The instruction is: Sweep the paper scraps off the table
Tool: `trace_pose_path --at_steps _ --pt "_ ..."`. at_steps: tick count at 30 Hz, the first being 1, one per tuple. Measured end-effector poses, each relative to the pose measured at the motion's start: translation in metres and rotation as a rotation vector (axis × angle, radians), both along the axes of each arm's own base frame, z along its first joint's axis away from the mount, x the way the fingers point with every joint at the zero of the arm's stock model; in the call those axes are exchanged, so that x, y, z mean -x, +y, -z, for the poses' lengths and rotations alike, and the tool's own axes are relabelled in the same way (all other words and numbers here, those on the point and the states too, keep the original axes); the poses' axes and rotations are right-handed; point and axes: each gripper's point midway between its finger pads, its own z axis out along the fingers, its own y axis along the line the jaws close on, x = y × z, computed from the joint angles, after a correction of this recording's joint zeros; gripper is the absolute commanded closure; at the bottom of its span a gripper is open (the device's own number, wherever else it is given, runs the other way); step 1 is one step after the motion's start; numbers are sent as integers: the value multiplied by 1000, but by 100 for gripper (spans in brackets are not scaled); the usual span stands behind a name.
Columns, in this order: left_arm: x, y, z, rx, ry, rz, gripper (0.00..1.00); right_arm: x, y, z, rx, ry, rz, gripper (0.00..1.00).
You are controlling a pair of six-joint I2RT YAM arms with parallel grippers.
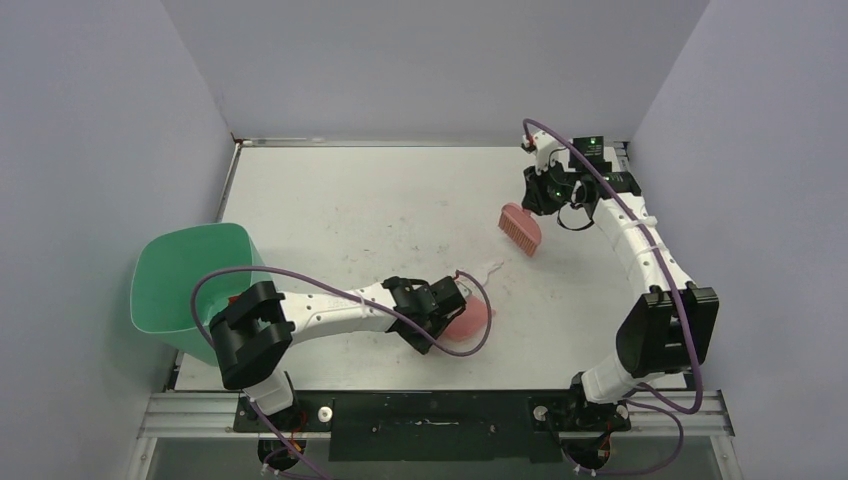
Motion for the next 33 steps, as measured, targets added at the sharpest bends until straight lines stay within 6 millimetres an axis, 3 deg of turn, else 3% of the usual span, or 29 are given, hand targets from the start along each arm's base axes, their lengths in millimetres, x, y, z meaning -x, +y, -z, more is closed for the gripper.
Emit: trace_pose_path --at_steps 8,13,20,24,33 --pt "7 11 -36 -73 48 -45 100 3 38 7 110 -35 -60 95" --pt "20 29 -53 -129 103 -31 100 5 62 14 160 -63 -98 95" --pt "23 41 -51 -161 168 -21 100 33 82 52 178 17 -146 95" --pt "18 40 -42 -180 189 -22 100 46 96 53 115 34 -188 95" --pt "6 22 -28 -164 171 -5 100 100 125 34 -123 206 -327 95"
